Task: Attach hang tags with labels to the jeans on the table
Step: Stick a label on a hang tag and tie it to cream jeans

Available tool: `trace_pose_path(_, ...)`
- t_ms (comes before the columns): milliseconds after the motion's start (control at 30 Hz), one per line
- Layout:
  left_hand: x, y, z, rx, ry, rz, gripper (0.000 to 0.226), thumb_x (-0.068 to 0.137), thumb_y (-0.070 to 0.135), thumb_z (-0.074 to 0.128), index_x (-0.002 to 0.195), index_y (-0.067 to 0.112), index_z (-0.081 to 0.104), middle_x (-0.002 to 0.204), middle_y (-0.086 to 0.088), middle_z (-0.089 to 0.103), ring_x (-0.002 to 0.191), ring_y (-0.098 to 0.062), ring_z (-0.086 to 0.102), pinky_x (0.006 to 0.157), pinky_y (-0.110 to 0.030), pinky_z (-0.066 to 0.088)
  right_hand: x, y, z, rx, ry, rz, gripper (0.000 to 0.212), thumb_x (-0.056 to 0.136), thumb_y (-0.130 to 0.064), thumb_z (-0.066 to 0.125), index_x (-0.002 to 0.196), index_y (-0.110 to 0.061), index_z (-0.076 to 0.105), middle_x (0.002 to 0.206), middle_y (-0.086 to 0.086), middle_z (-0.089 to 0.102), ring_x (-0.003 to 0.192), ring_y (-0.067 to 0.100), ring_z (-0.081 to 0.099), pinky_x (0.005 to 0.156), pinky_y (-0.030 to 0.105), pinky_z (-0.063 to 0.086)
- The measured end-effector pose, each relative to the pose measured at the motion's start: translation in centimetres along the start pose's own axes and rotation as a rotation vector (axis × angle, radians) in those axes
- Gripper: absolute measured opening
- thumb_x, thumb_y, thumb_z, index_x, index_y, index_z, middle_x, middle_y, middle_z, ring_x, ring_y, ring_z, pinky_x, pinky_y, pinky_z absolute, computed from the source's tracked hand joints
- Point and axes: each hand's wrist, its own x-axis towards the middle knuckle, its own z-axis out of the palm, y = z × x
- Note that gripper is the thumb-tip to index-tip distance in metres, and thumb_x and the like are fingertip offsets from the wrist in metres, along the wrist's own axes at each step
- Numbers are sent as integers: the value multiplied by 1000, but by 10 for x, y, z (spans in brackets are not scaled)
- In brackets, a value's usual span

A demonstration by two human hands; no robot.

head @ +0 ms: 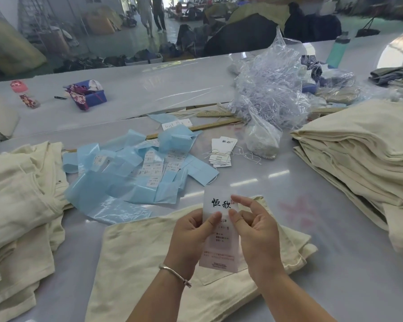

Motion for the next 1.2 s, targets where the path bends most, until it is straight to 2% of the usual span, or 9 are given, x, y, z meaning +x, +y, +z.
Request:
trace_pose_path(100, 25, -11, 10, 57, 137, -36, 35, 81, 43, 66, 63, 14, 67, 59, 0, 62, 52, -12, 55, 50, -22, 45, 23, 12, -6, -65, -17, 19, 21, 88, -10, 68, 99, -28, 70, 66, 37, 51, 59, 23, 48, 61, 43, 49)
trace_pose_path(200, 58, -29, 17, 154, 329, -67, 45, 93, 39, 60, 72, -1, 61, 62, -8, 61, 57, -20, 53, 56, -33, 44, 60, 21, -15, -125, -18, 46, 17, 86, -2, 68, 94, -18, 70, 57, 17, 60, 47, 17, 54, 52, 27, 48)
trace_pose_path(300, 92, -38, 16, 241, 438, -78, 44, 92, 41, 59, 64, 9, 49, 57, -2, 46, 56, -17, 42, 55, -31, 35, 122, 25, -32, -300, 21, 26, 11, 82, -2, 70, 80, -13, 68, 57, 6, 64, 43, 13, 55, 47, 20, 47)
trace_pose_path(433, 125, -42, 12, 236, 501, -109, 49, 90, 42, 62, 64, 4, 47, 55, -1, 43, 51, -14, 41, 51, -25, 35, 221, 42, -65, -645, 133, 10, 11, 80, -9, 70, 73, -15, 64, 69, 4, 66, 63, 22, 63, 61, 31, 50)
trace_pose_path(533, 140, -47, 11, 206, 540, -142, 44, 89, 42, 64, 64, 10, 46, 54, 0, 43, 46, -11, 40, 43, -19, 34, 273, 66, -86, -866, 157, 71, 6, 81, -11, 67, 86, -15, 67, 77, -1, 61, 73, 20, 56, 64, 27, 38)
trace_pose_path(800, 155, -56, 11, 139, 485, -198, 49, 87, 44, 65, 71, 0, 51, 60, -5, 47, 56, -17, 43, 57, -33, 38, 335, 89, -78, -1037, -106, 59, 29, 78, 0, 52, 92, -23, 62, 83, -4, 53, 74, 20, 51, 61, 27, 34)
trace_pose_path(933, 157, -54, 12, 146, 489, -199, 41, 87, 44, 65, 63, 11, 56, 56, -2, 50, 51, -15, 45, 49, -27, 38, 347, 89, -78, -1214, -173, 34, 21, 80, -4, 52, 78, -23, 62, 90, 0, 60, 78, 25, 57, 61, 27, 36)
trace_pose_path(1033, 154, -51, 14, 127, 480, -195, 45, 88, 42, 64, 72, 0, 56, 60, -7, 51, 55, -17, 46, 52, -31, 39, 350, 90, -77, -1286, -187, 40, 16, 84, -5, 54, 75, -16, 62, 90, 6, 62, 80, 29, 58, 64, 30, 41)
trace_pose_path(1200, 145, -47, 14, 101, 480, -179, 45, 88, 40, 65, 79, -3, 58, 63, -9, 54, 57, -19, 48, 56, -34, 41, 339, 80, -77, -1093, -171, -43, 16, 84, 1, 54, 70, -5, 57, 83, 13, 57, 74, 33, 49, 62, 35, 41)
